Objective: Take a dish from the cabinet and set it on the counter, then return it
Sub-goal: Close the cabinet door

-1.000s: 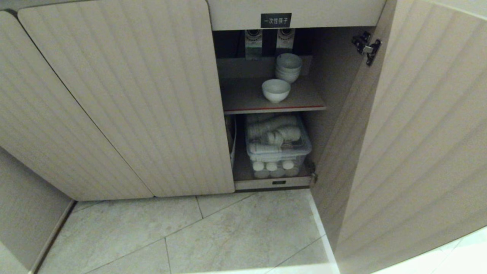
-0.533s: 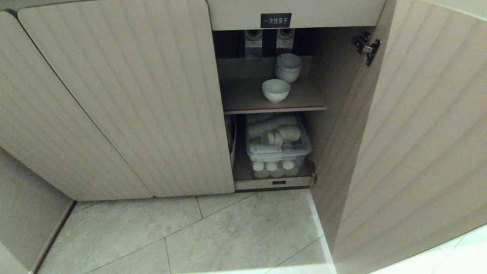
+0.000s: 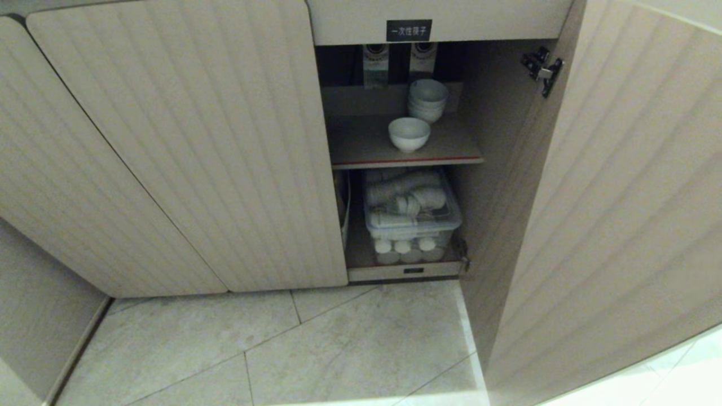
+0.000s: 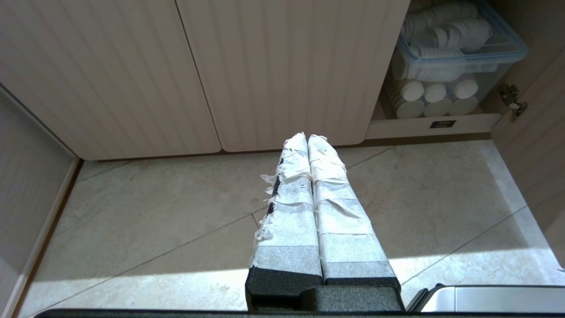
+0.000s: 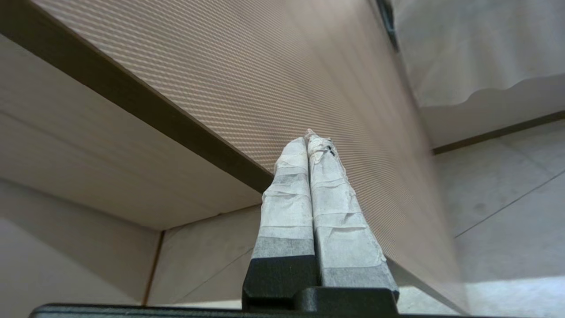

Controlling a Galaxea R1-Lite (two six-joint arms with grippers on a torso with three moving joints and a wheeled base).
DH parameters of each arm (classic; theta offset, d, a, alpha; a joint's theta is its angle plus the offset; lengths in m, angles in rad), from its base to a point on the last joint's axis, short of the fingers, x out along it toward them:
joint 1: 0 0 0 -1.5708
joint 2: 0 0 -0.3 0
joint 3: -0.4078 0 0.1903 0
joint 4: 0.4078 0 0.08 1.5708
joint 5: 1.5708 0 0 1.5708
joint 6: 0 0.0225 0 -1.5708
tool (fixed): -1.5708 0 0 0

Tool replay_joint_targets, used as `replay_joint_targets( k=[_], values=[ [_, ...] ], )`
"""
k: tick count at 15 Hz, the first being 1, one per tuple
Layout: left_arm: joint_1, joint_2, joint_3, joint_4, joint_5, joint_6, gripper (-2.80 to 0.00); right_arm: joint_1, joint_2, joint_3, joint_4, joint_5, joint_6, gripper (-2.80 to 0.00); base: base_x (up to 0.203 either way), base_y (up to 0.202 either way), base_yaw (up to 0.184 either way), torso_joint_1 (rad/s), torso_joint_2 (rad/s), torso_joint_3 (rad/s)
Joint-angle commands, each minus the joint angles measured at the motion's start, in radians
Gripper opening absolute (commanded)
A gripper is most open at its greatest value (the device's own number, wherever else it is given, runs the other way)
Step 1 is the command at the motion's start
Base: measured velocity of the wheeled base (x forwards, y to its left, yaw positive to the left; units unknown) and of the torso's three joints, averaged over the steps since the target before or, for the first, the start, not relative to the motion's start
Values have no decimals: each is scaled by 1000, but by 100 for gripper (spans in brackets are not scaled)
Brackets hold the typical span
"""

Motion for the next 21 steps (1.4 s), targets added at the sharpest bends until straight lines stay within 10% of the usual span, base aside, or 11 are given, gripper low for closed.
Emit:
replay_joint_targets(
  k=[1, 21],
  values=[
    [0, 0, 0, 0, 0, 0, -280, 17, 11, 2, -2, 2, 7, -280, 0, 0, 0, 0, 0, 0],
    [0, 0, 0, 0, 0, 0, -280, 239, 335, -8, -413, -1, 161, -280, 0, 0, 0, 0, 0, 0]
  ],
)
